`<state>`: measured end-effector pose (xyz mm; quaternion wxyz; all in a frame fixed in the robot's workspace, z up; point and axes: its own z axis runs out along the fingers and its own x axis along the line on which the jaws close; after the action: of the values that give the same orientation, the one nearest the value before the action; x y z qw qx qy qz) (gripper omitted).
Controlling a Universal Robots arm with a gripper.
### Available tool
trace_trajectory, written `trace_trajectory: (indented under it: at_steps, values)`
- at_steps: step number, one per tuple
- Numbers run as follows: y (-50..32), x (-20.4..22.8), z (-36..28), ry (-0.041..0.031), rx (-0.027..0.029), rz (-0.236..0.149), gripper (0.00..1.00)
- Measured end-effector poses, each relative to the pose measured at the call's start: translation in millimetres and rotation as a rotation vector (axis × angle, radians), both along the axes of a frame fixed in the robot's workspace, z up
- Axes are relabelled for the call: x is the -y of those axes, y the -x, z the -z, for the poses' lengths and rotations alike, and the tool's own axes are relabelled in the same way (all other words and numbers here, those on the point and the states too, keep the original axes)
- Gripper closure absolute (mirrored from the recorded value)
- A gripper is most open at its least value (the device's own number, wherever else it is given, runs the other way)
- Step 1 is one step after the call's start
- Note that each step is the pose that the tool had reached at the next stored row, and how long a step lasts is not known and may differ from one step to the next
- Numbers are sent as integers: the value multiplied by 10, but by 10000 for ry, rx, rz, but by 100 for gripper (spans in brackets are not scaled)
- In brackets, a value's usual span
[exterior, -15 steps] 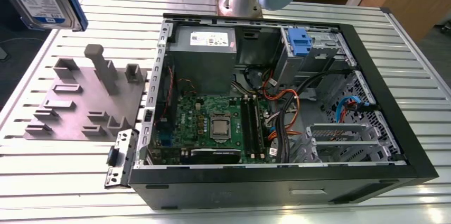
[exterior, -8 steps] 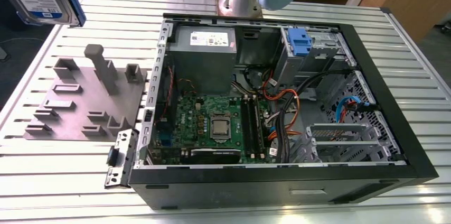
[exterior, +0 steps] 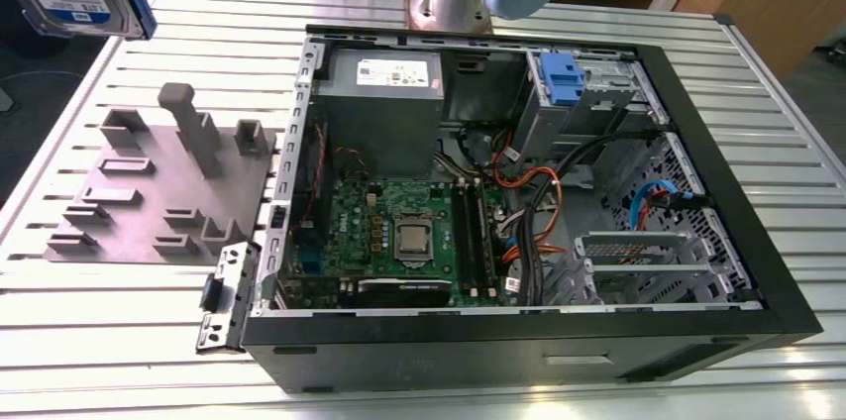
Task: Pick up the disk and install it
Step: 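Pick up the disk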
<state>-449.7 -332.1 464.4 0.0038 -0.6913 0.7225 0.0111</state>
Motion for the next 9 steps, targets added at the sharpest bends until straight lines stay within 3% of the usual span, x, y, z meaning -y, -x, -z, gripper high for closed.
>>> trace_trajectory:
  at_steps: [9]
  values:
    - [0,0,-142,0,0,0,63]
